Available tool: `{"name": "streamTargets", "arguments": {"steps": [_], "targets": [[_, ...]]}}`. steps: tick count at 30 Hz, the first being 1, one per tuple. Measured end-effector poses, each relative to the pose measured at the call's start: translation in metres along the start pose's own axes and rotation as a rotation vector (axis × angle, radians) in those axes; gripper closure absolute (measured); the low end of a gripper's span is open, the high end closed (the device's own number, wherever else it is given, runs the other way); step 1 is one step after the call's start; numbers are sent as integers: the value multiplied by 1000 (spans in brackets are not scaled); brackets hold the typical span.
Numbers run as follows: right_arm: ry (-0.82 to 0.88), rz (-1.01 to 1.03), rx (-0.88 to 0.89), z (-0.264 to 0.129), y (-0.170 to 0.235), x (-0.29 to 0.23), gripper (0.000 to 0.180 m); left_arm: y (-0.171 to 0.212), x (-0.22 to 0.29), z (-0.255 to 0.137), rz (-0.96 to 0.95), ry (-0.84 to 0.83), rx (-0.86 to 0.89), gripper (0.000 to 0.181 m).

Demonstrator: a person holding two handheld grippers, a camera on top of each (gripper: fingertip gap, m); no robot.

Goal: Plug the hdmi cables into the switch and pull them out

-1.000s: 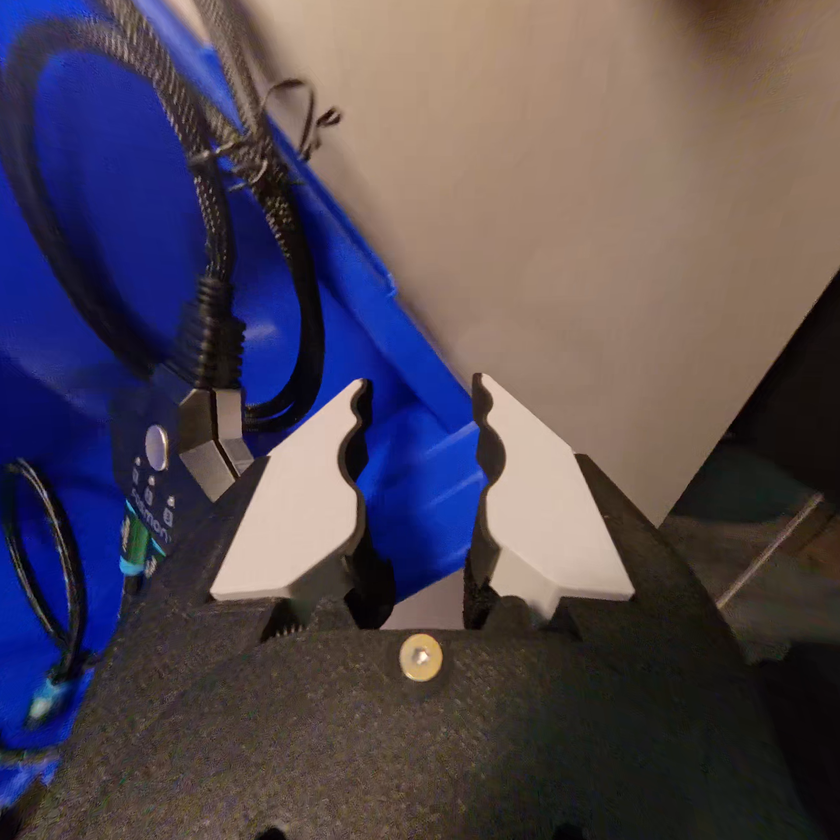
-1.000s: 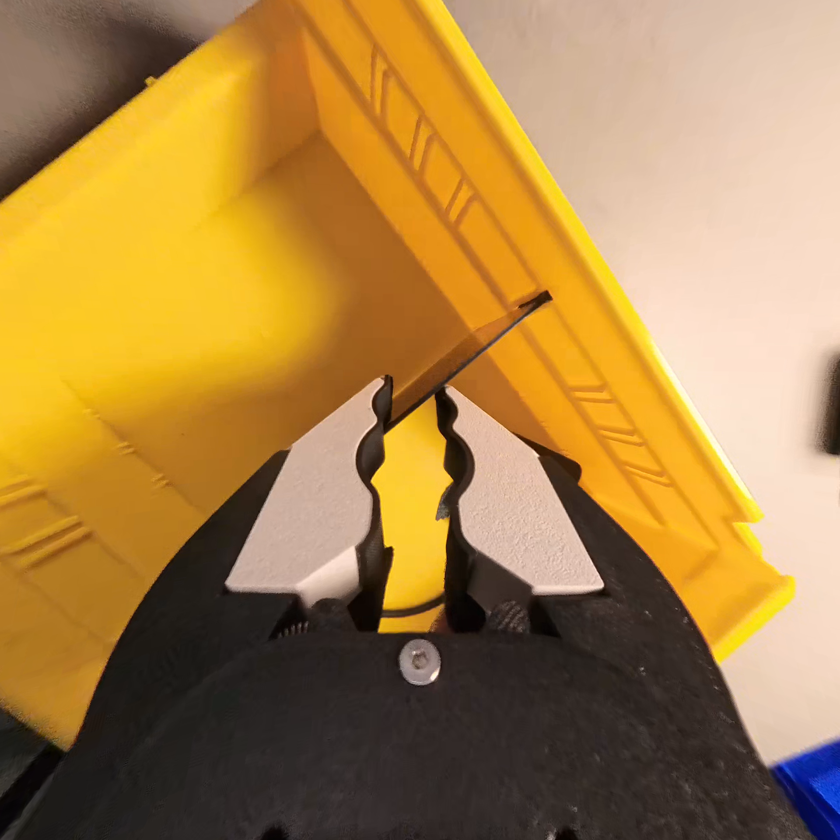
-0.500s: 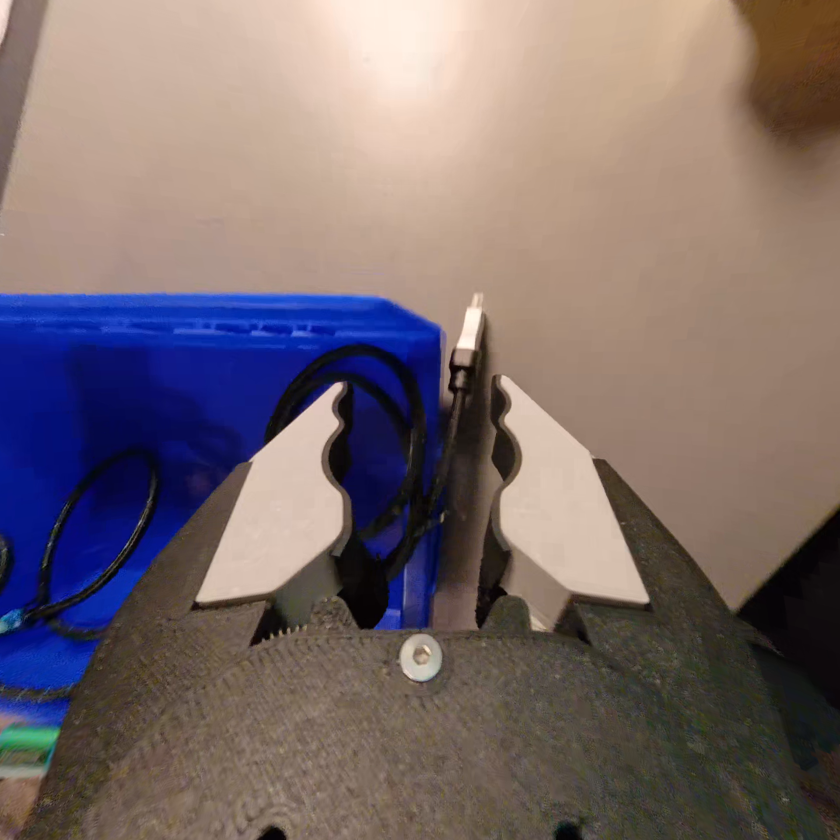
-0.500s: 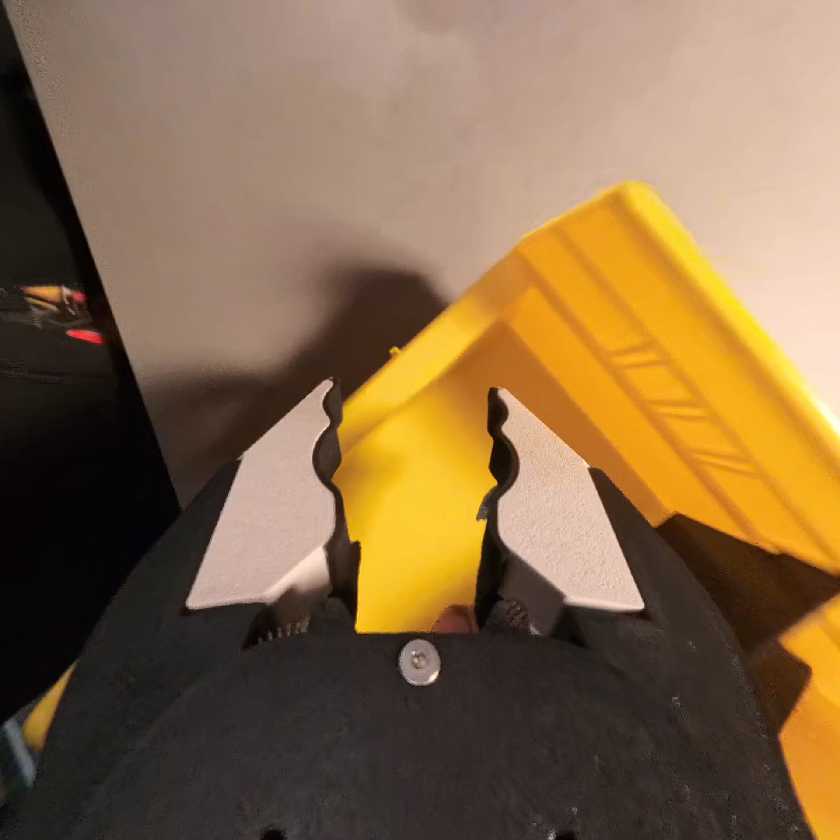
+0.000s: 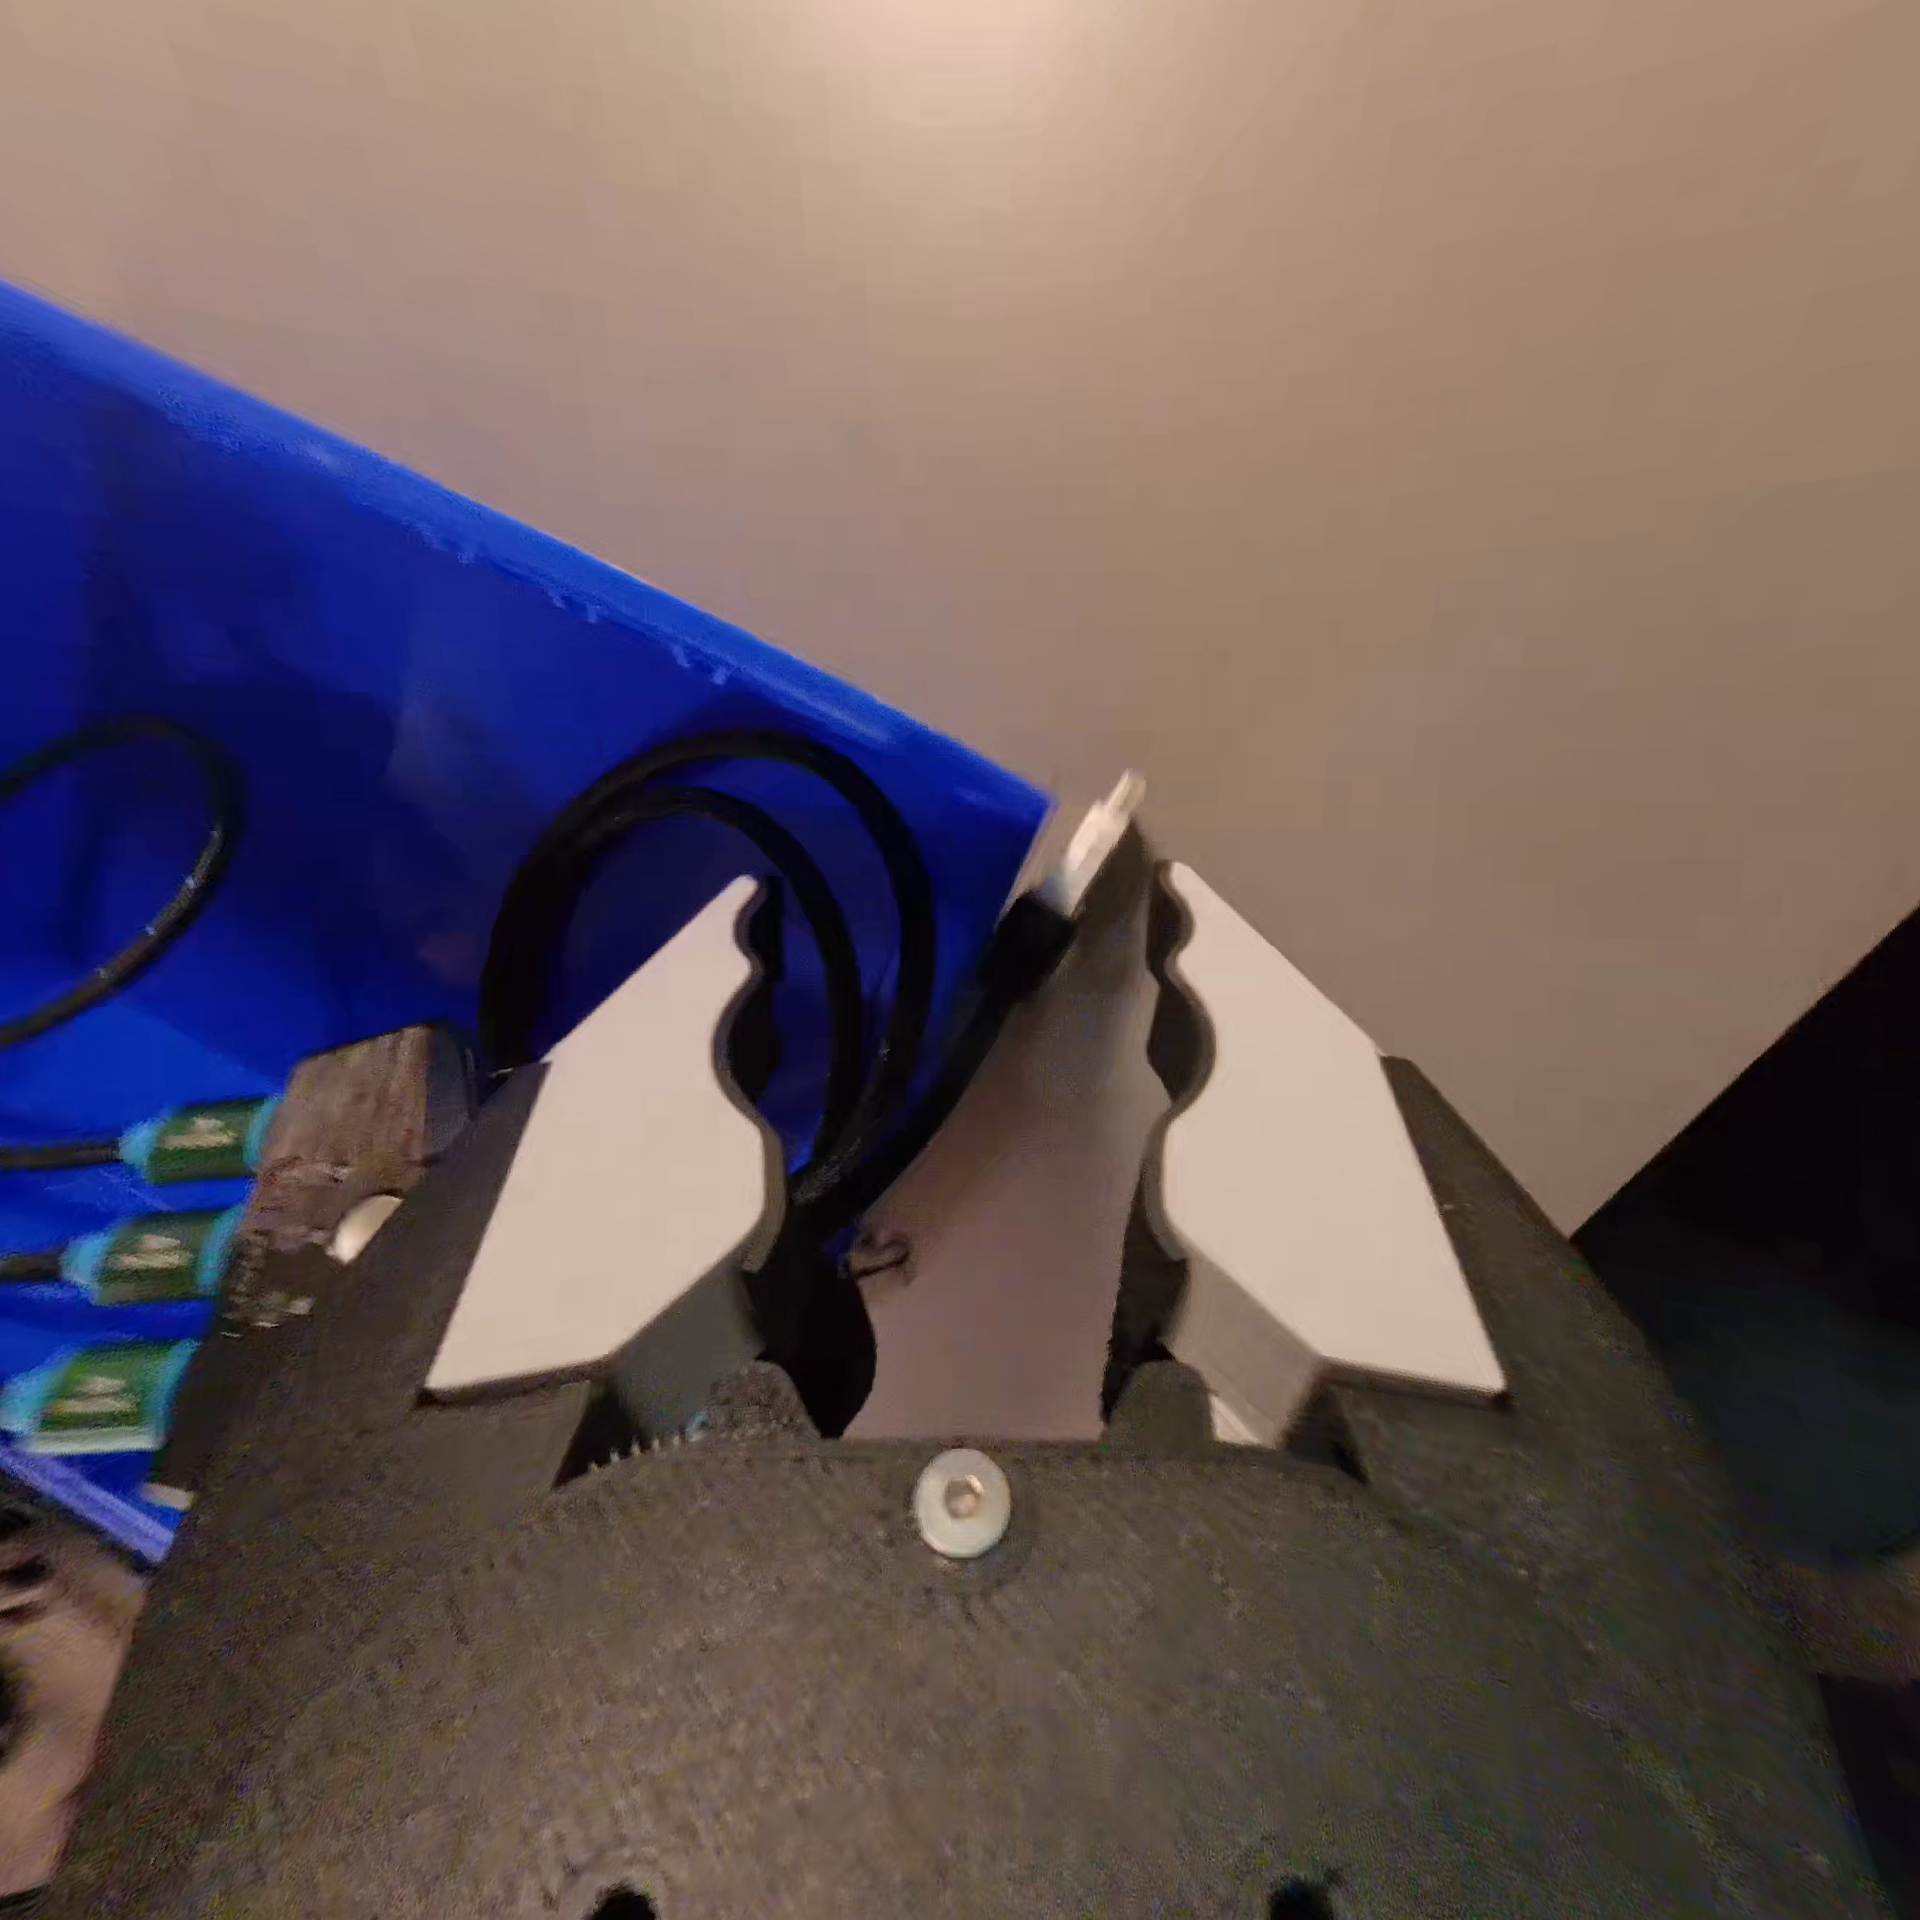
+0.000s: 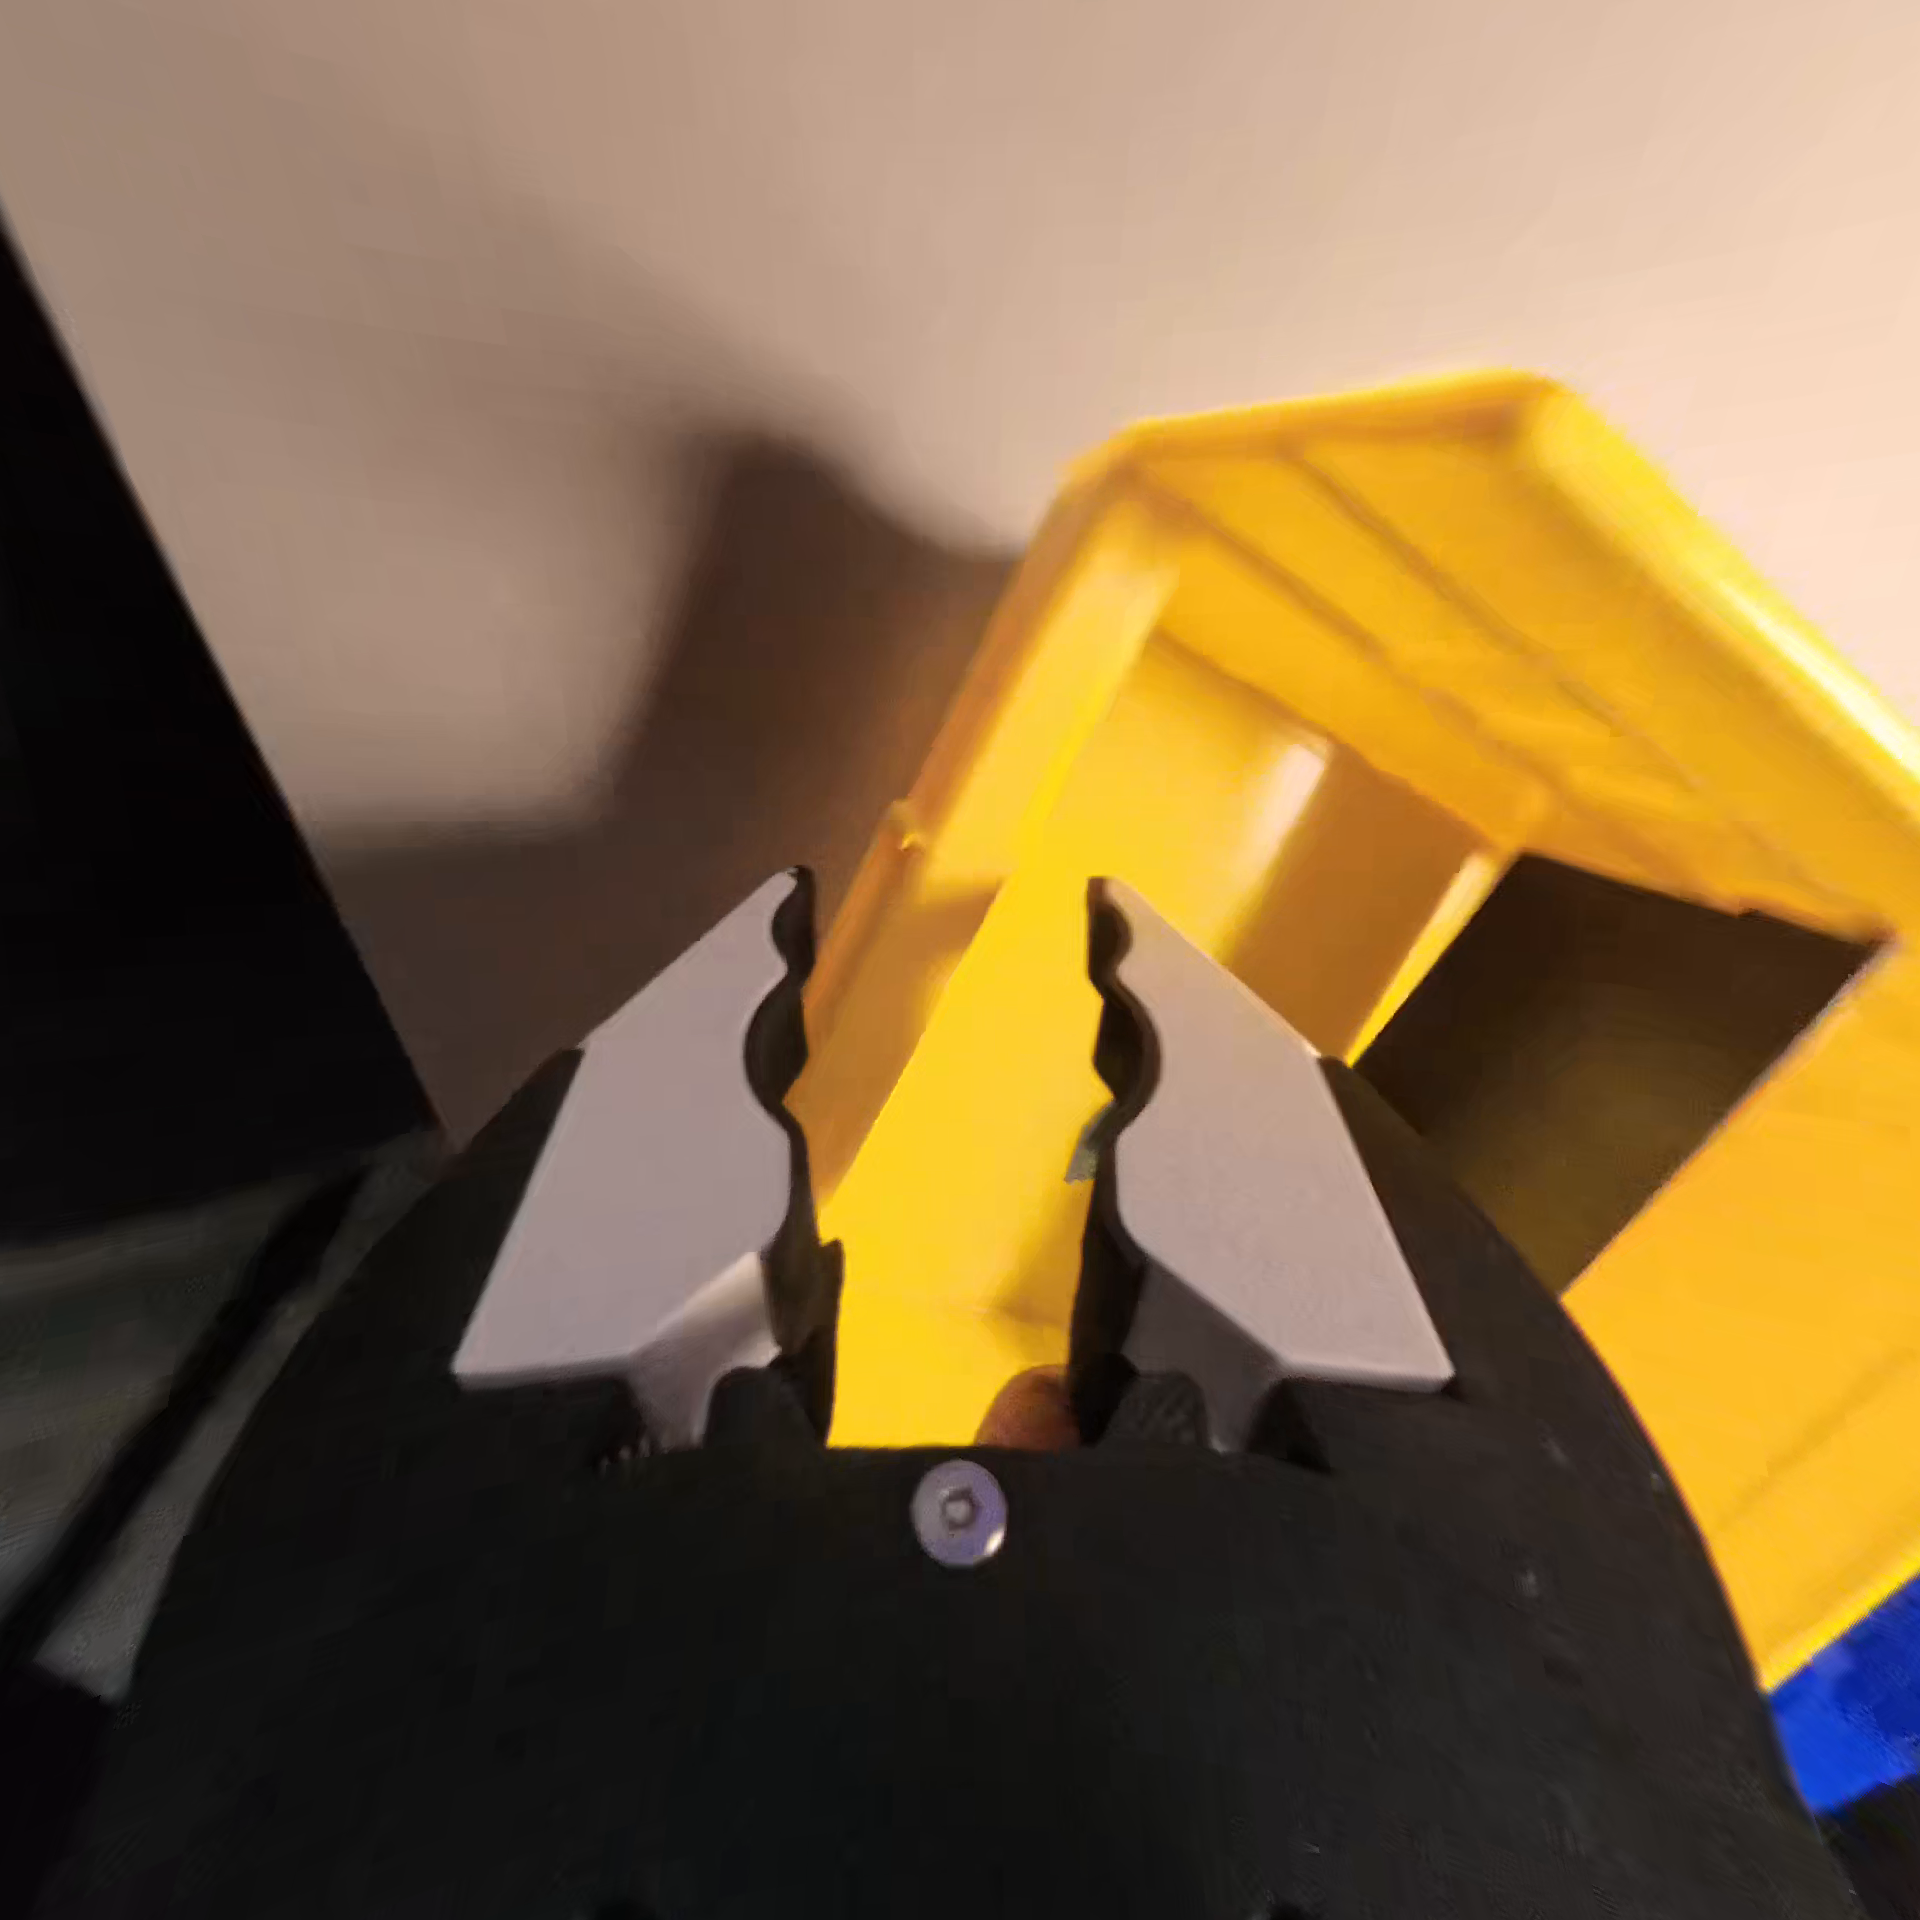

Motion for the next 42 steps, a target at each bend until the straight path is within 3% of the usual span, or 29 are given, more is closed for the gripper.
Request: {"name": "streamTargets", "arguments": {"steps": [1,4,6,9,10,12,17,20,24,29,37,42], "targets": [[29,120,68,-5,-2,4,115,-2,2,-4,-60,-11,66,104],[62,518,393,-17,-29,8,92,-15,-4,-4,-303,-94,277,101],[123,730,591,-19,-51,11,86,-26,-13,0,-455,-186,424,105],[359,880,667,-6,-61,25,100,-33,-25,-3,-602,-355,569,140],[423,892,675,-3,-61,29,107,-31,-29,-2,-623,-414,579,152],[546,850,681,-5,-56,36,135,-29,-32,-3,-631,-476,604,155],[542,770,670,-16,-18,22,147,0,-29,-16,-567,-677,534,176],[630,812,629,-26,17,20,160,22,-23,-25,-590,-723,539,178],[722,893,689,-32,28,33,151,27,-22,-26,-571,-752,533,176],[916,934,653,-34,54,64,177,40,-26,-30,-585,-839,479,175],[885,986,683,-36,77,80,177,88,-19,-47,-630,-901,437,173],[895,983,672,-35,78,83,177,91,-16,-49,-589,-890,473,178]]}}
Point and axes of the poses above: each gripper's, where its closed fingertips meet, z out along the fingers, y out of its underside, x = y × z across the jaws, the point moved 2 cm from there along -z, back along the fingers, and after that the axes turned 10 degrees about z, right-handed, at the moved point
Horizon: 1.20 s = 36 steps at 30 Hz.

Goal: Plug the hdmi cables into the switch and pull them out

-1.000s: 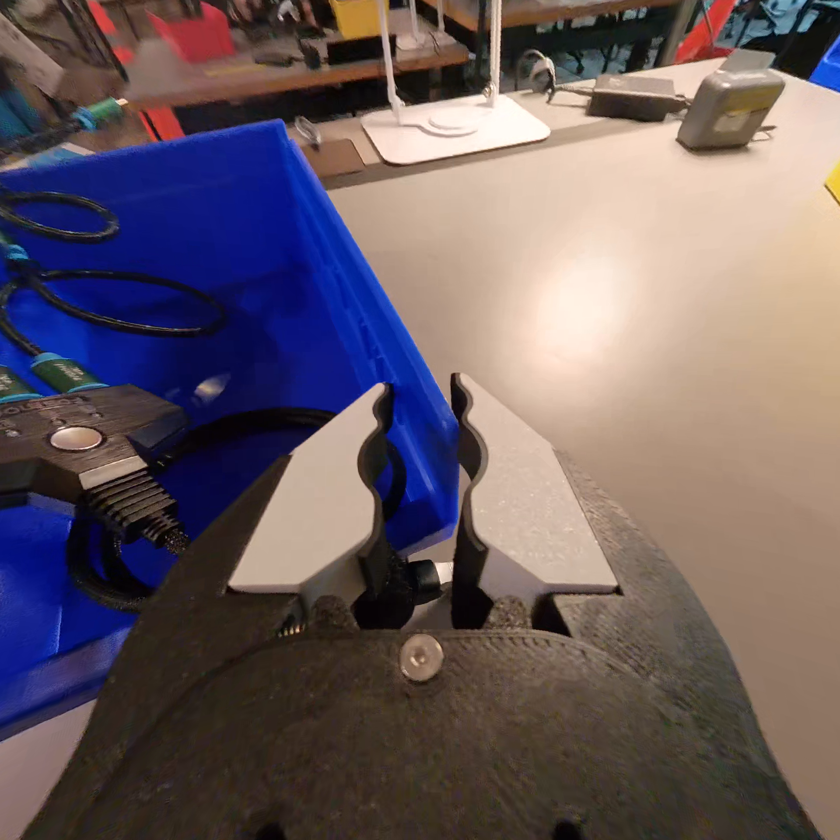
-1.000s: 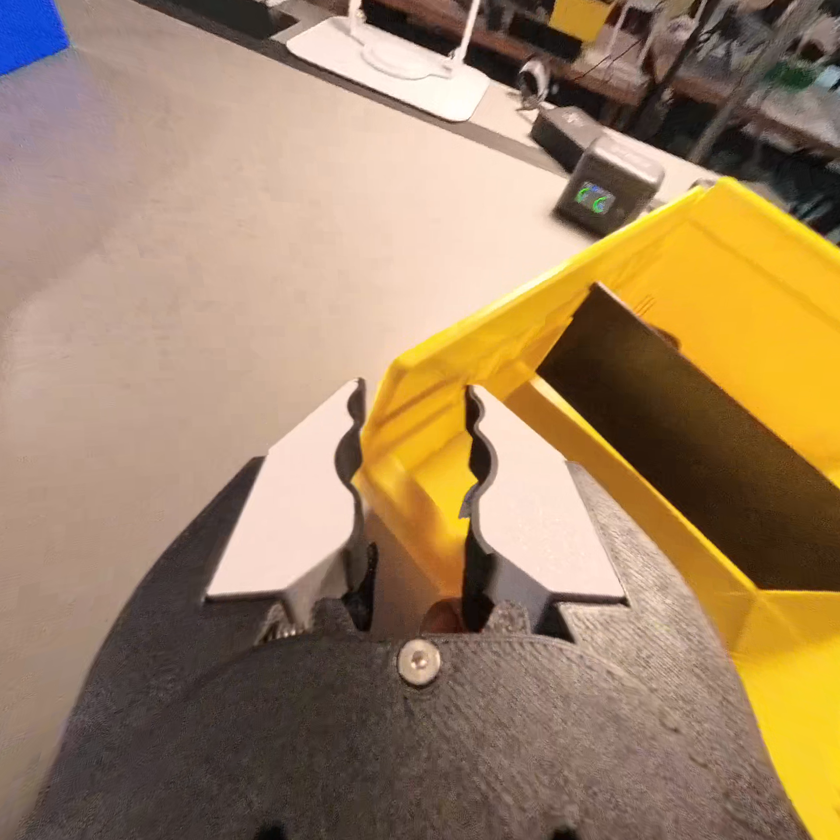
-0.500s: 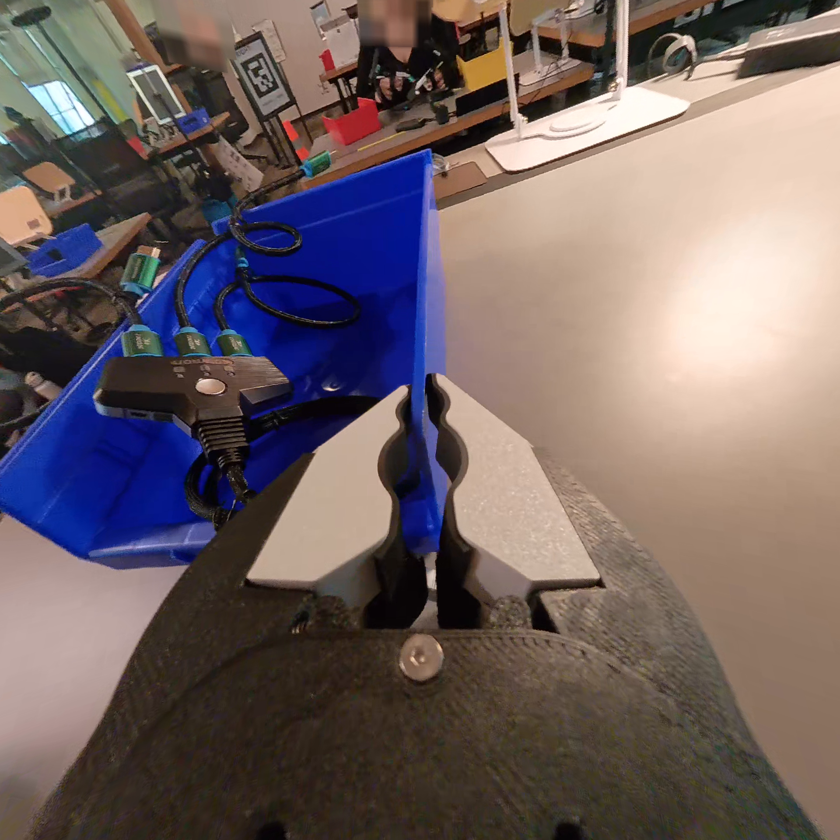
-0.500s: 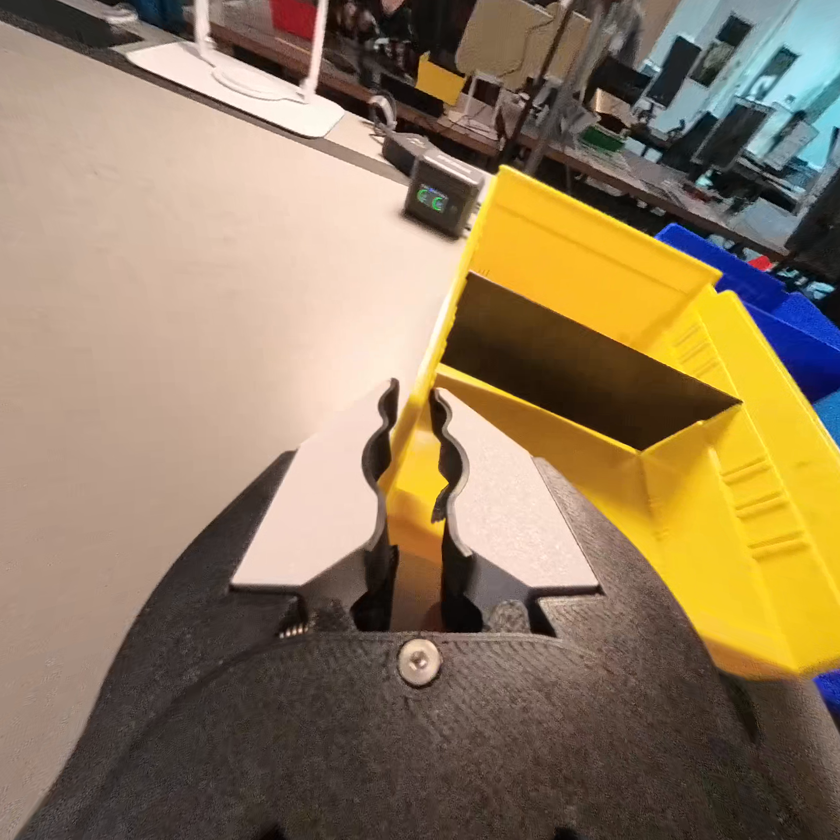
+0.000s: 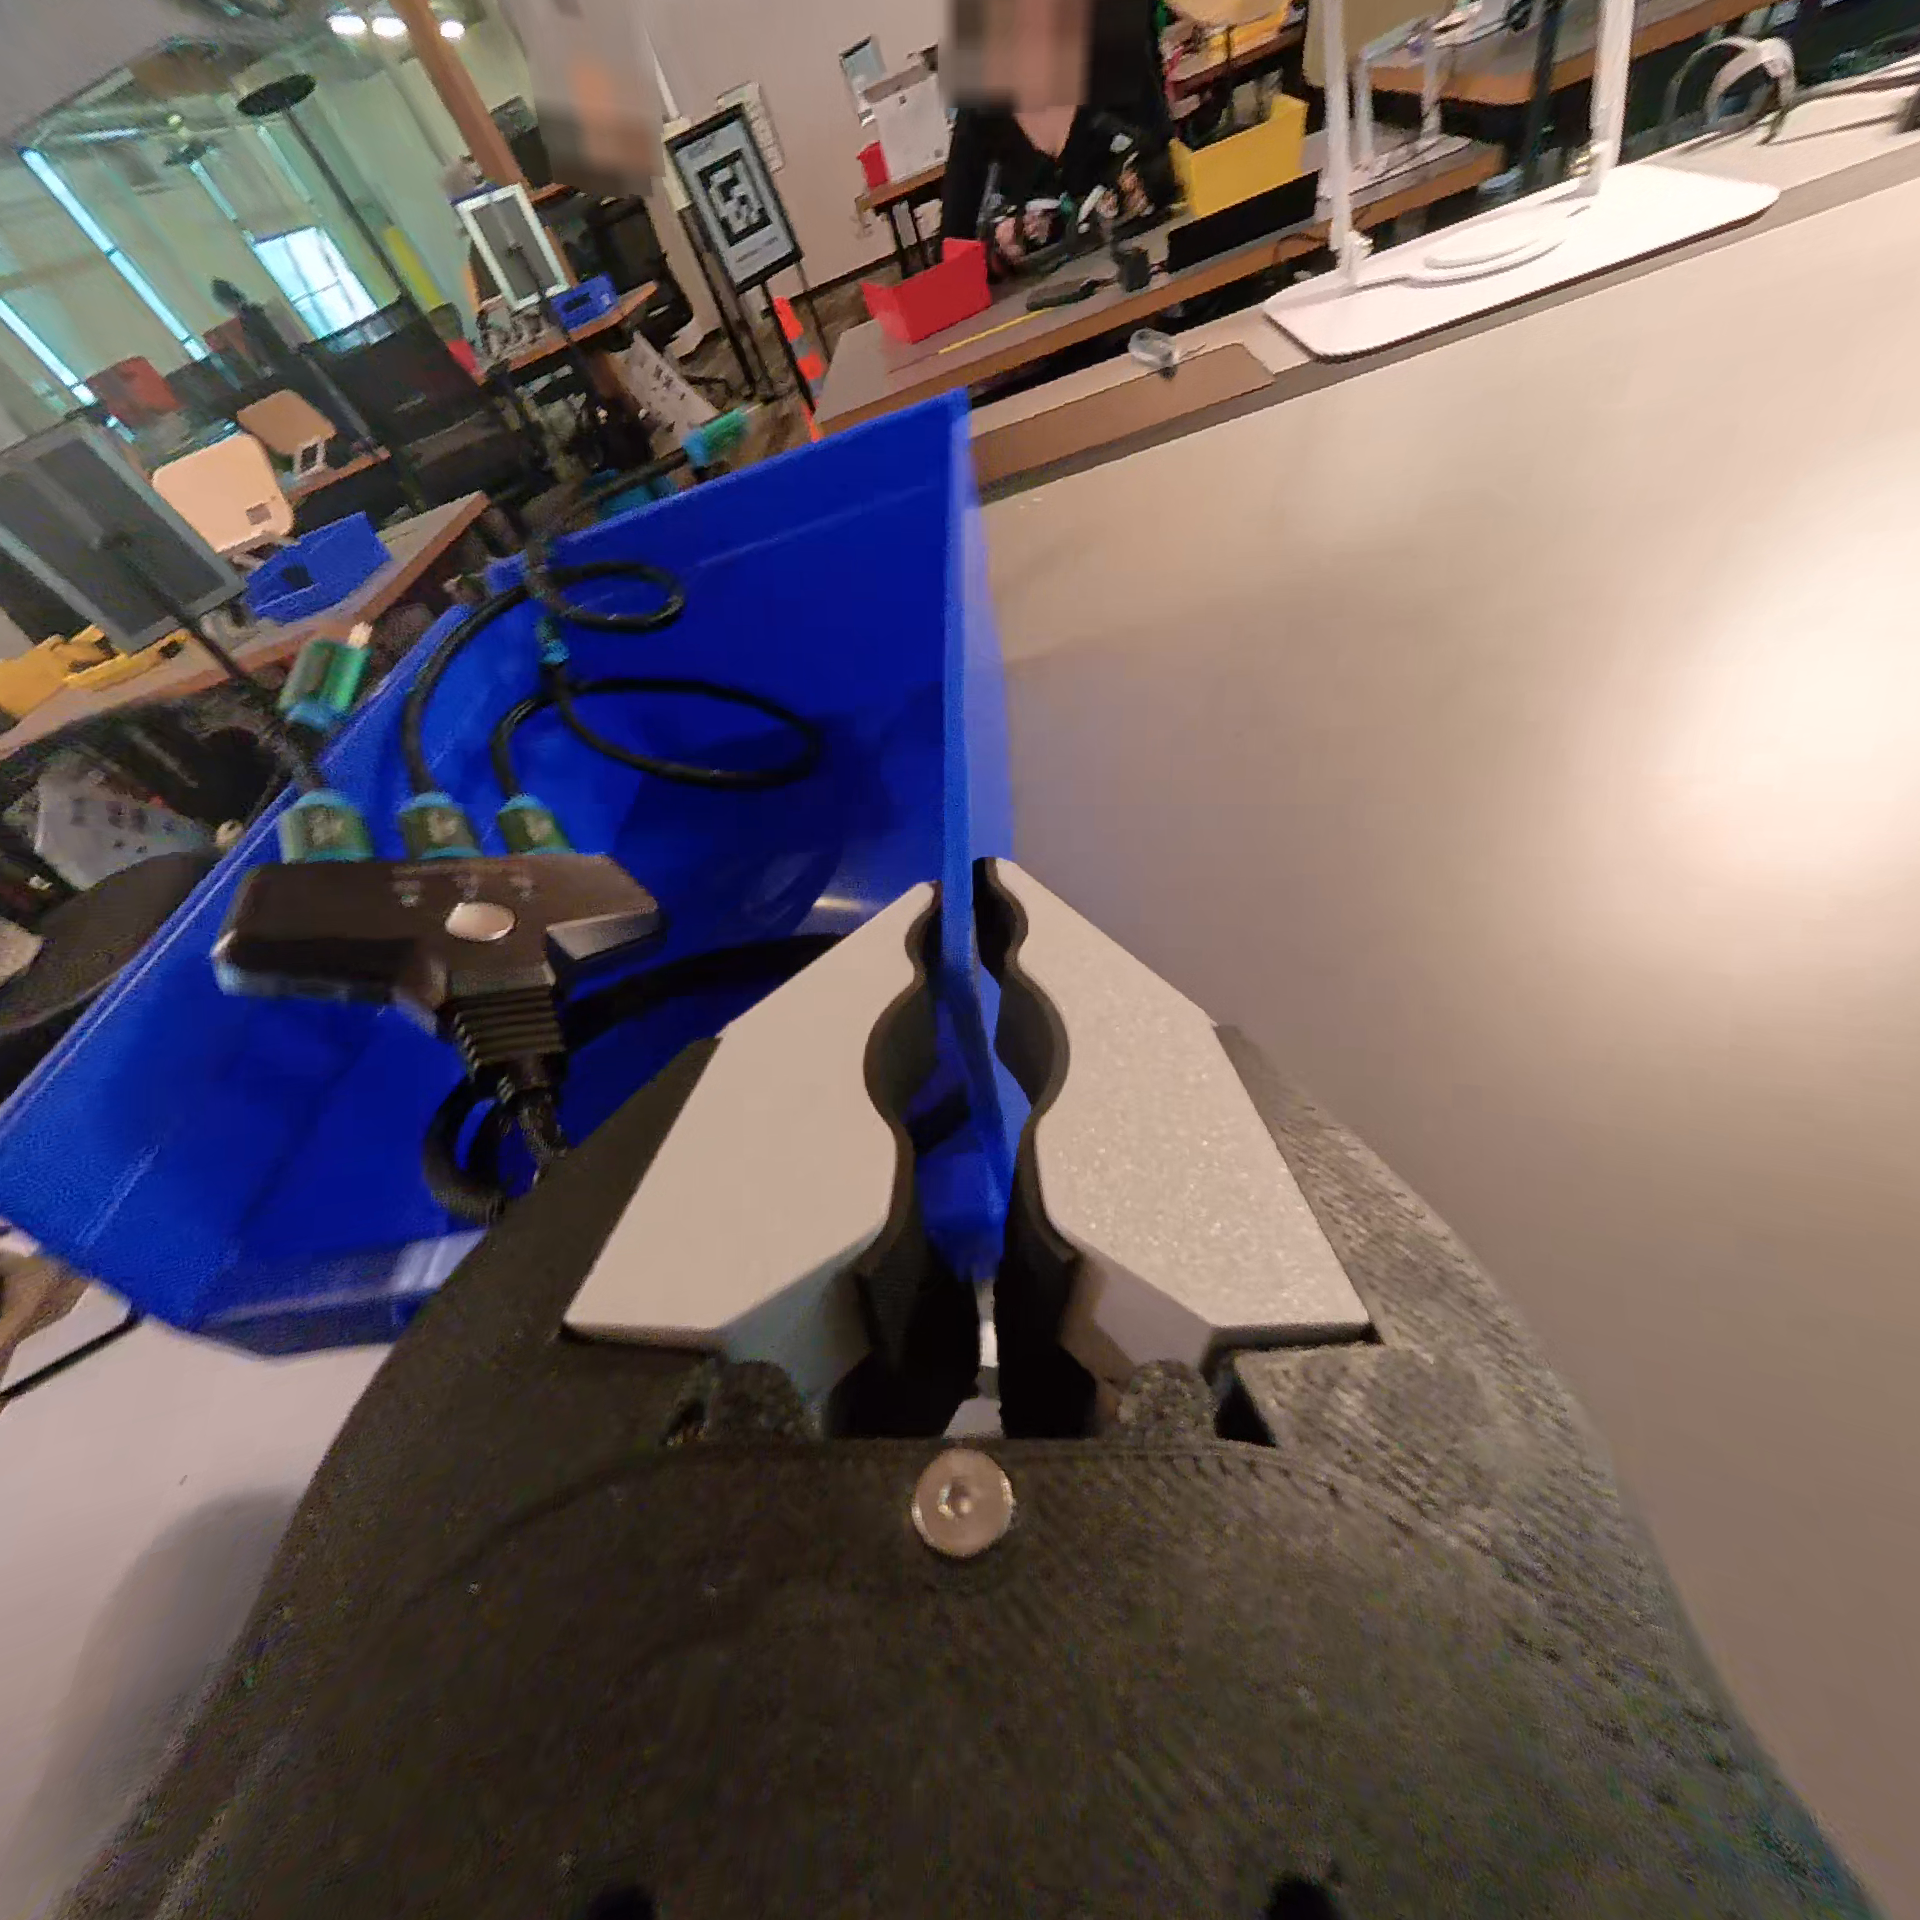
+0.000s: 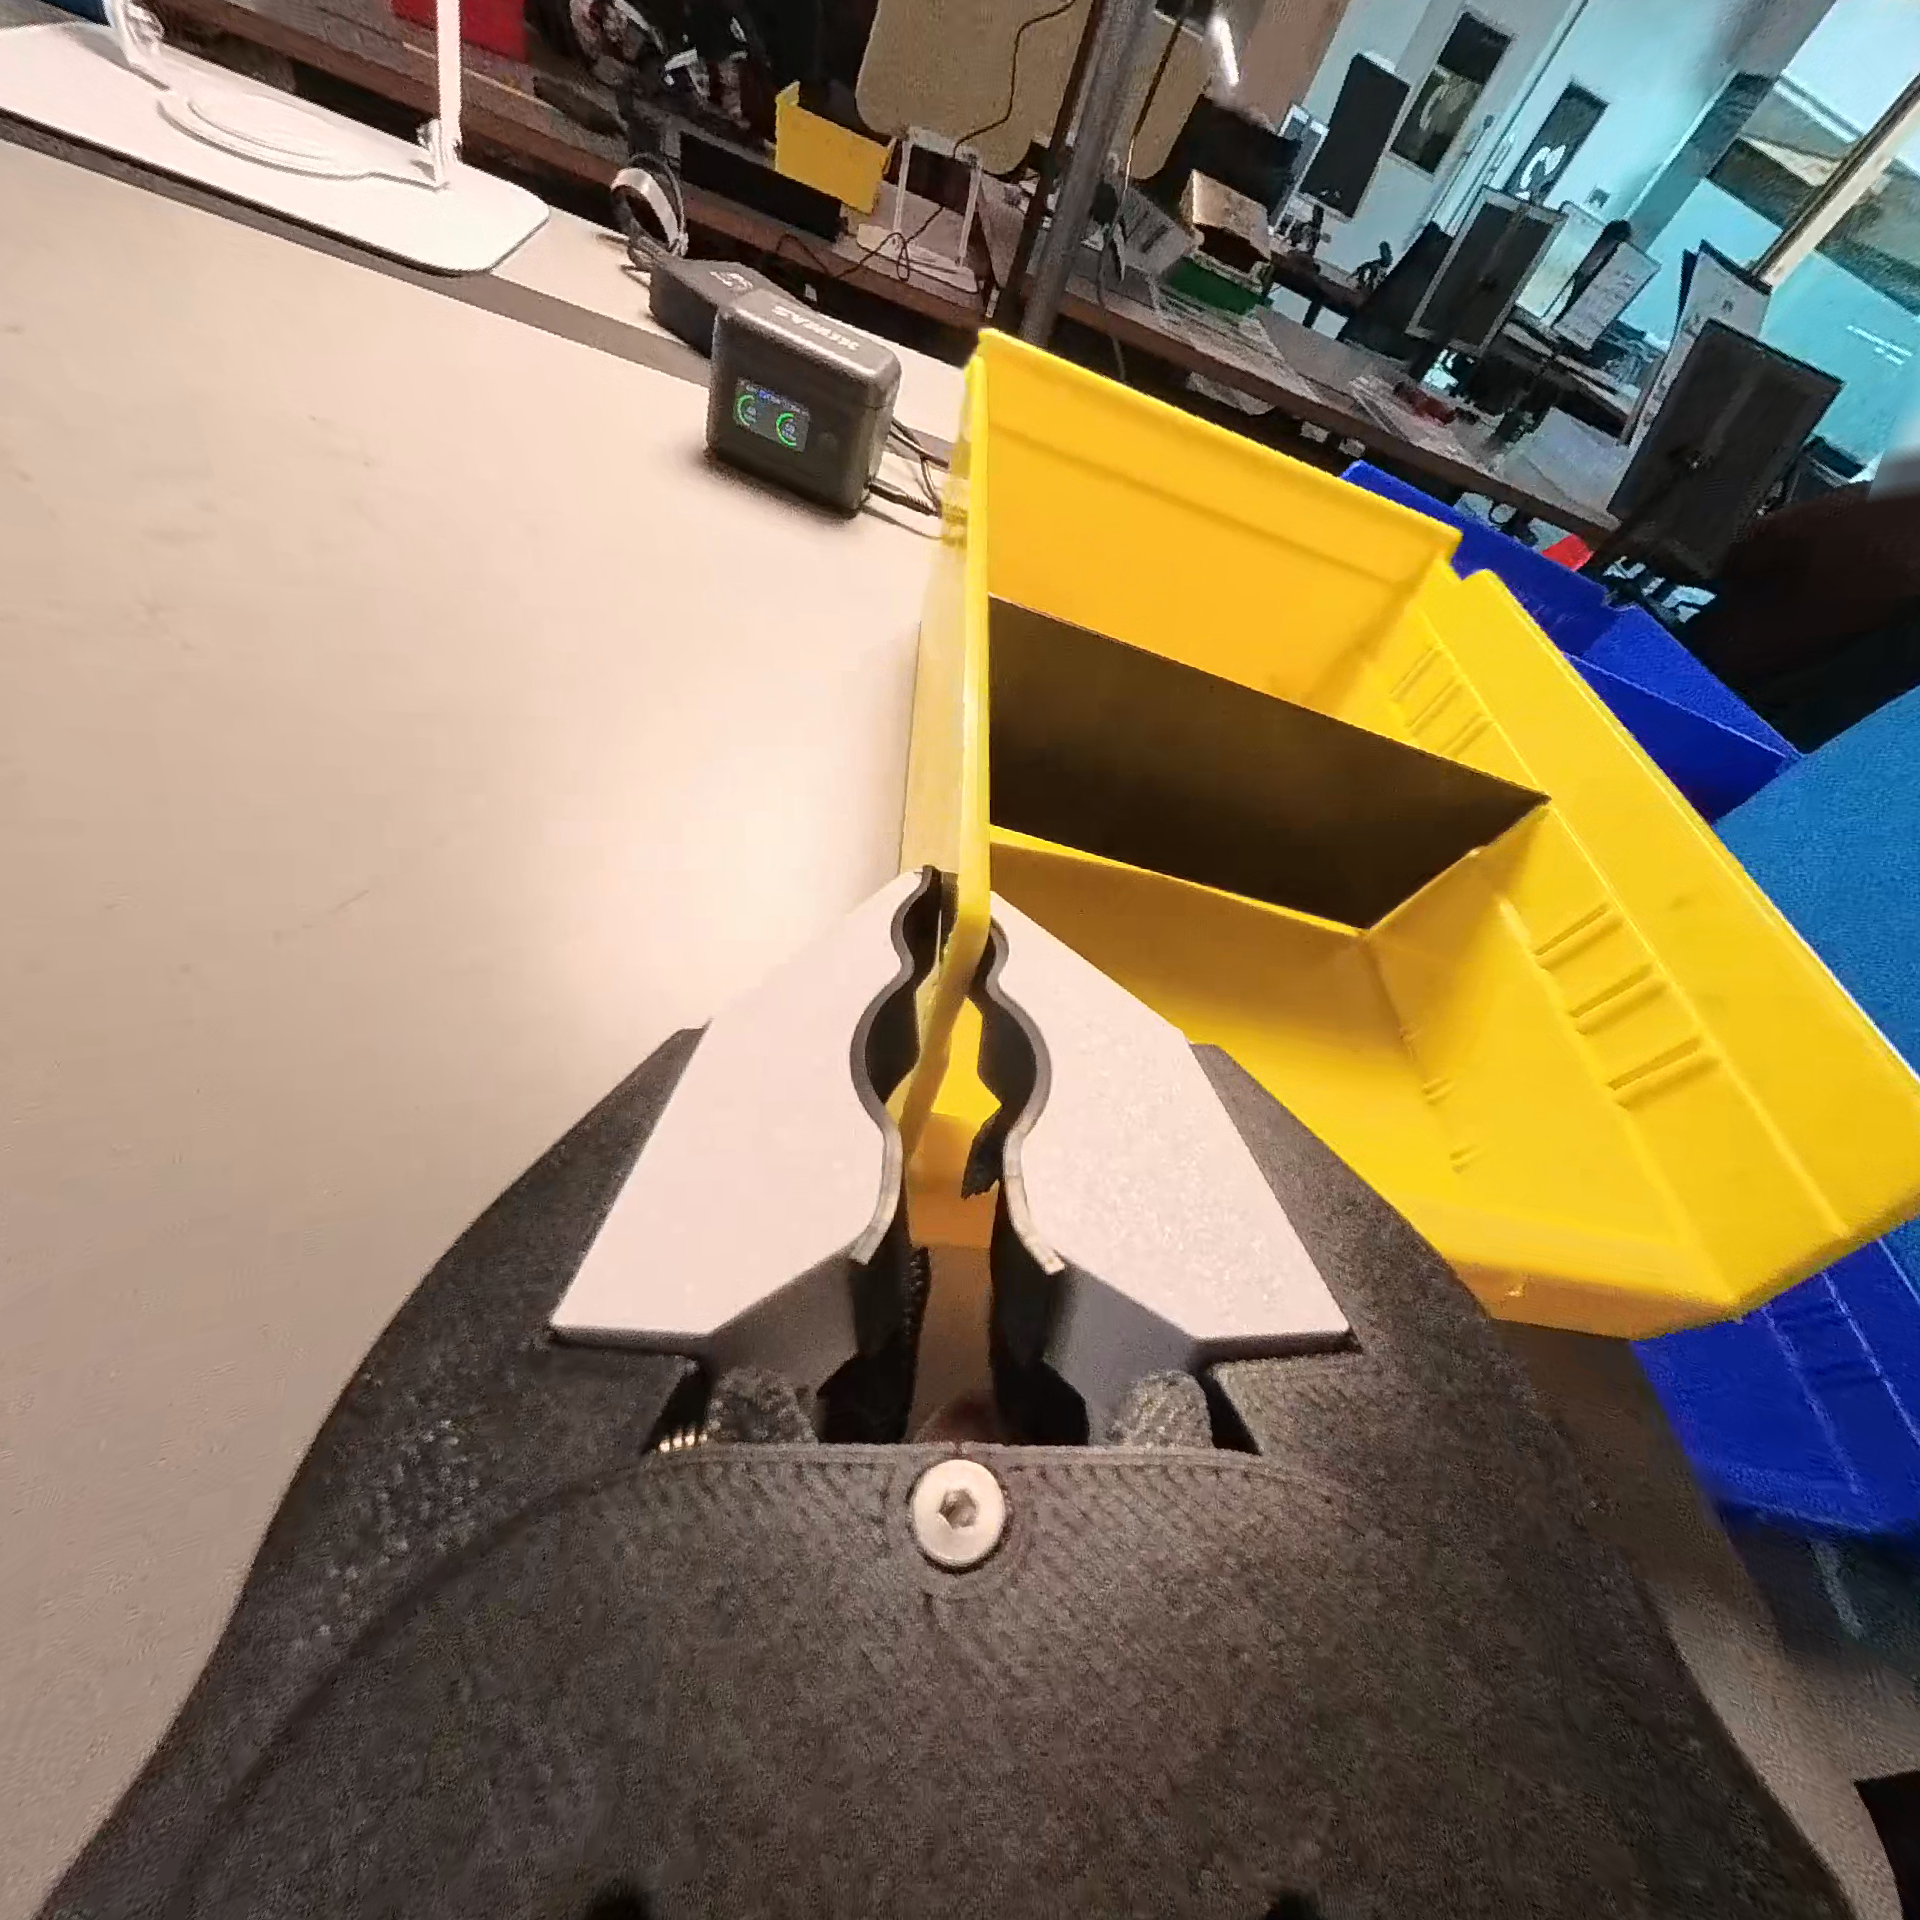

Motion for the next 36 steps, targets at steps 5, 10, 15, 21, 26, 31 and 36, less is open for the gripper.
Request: {"name": "streamTargets", "arguments": {"steps": [5,10,15,21,26,31,36], "targets": [[2,2,-2,5,-1,4,177,5,-15,5,-3,-1,-12,177],[-1,3,-7,9,-1,7,177,12,-31,18,4,16,-16,177],[-23,3,-18,8,-1,10,177,20,-55,31,-27,30,-28,178],[-51,-34,-36,3,1,12,178,26,-72,44,-59,16,-56,178],[-69,-10,-30,7,1,16,178,28,-78,50,-67,25,-47,178],[-84,17,-24,8,1,19,177,29,-83,52,-73,39,-42,178],[-97,21,-16,3,-1,19,175,25,-85,46,-45,10,-47,171]]}}
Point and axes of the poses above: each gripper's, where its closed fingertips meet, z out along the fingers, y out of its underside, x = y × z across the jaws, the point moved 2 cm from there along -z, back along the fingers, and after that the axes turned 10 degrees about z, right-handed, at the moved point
